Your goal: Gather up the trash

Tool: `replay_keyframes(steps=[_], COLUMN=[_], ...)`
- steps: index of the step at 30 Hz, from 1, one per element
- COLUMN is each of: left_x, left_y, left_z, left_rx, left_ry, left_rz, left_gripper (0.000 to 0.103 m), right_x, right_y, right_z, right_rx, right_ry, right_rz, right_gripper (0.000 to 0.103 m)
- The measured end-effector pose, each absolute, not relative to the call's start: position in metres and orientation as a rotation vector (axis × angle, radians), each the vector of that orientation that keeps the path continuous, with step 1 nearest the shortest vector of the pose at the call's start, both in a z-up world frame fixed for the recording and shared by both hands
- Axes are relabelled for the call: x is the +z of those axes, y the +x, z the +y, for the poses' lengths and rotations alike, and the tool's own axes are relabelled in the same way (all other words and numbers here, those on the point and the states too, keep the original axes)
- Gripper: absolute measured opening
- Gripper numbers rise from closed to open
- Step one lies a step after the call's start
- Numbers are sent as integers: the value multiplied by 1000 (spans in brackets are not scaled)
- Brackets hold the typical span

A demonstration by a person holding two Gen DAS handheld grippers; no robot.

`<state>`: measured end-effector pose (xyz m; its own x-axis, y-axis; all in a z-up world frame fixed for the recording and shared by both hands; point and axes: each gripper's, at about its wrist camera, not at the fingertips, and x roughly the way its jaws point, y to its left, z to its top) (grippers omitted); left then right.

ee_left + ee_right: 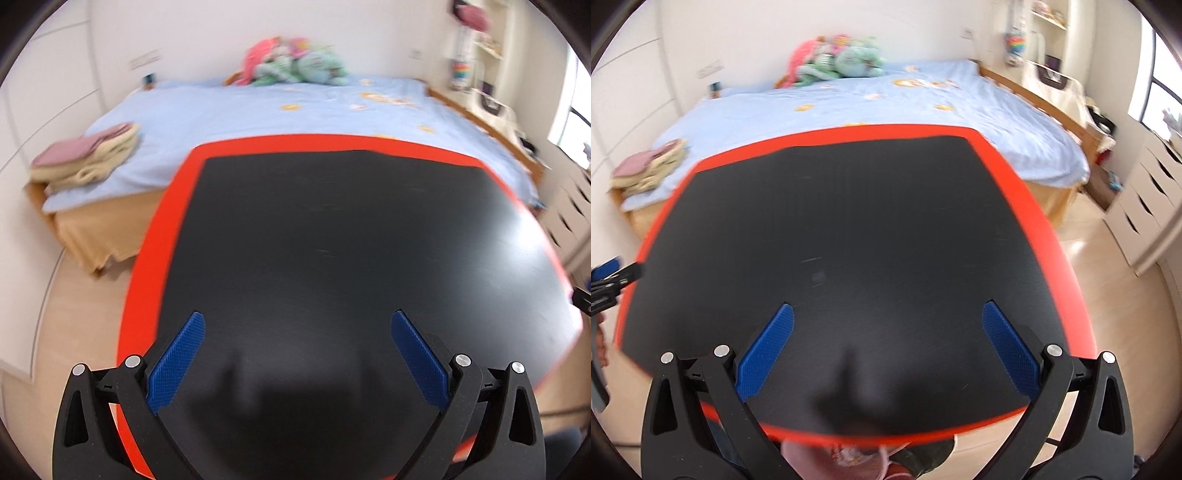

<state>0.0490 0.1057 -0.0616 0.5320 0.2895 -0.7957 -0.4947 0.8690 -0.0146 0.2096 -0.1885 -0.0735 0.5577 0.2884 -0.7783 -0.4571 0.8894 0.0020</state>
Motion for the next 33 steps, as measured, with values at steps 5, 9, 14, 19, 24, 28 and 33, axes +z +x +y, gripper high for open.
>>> replay_keyframes(steps=[5,9,14,19,24,28,33], left_x=[-87,-103,-113,-120,-120,-121,-122], left_y=[57,67,82,94,102,106,107], left_z=[152,176,191,196,195,205,204], left_rx=[630,716,769,798,802,803,803], left_ry=[-362,-388,-390,-399,-384,-399,-398], left_rz=[910,916,924,920,896,890,892], left_gripper=[97,97,97,97,97,97,98], right_x=[-107,-125,-146,-152,-152,-152,-153], right_y=[273,312,353,372,382,383,383], right_z=[-212,-226,-247,-256,-254,-253,-252], right_rx=[281,169,64,26,1,-8,-8], right_ry=[-145,-126,-38,9,15,17,17], right_rz=[919,924,954,934,927,926,927], right_gripper=[100,100,100,100,100,100,100])
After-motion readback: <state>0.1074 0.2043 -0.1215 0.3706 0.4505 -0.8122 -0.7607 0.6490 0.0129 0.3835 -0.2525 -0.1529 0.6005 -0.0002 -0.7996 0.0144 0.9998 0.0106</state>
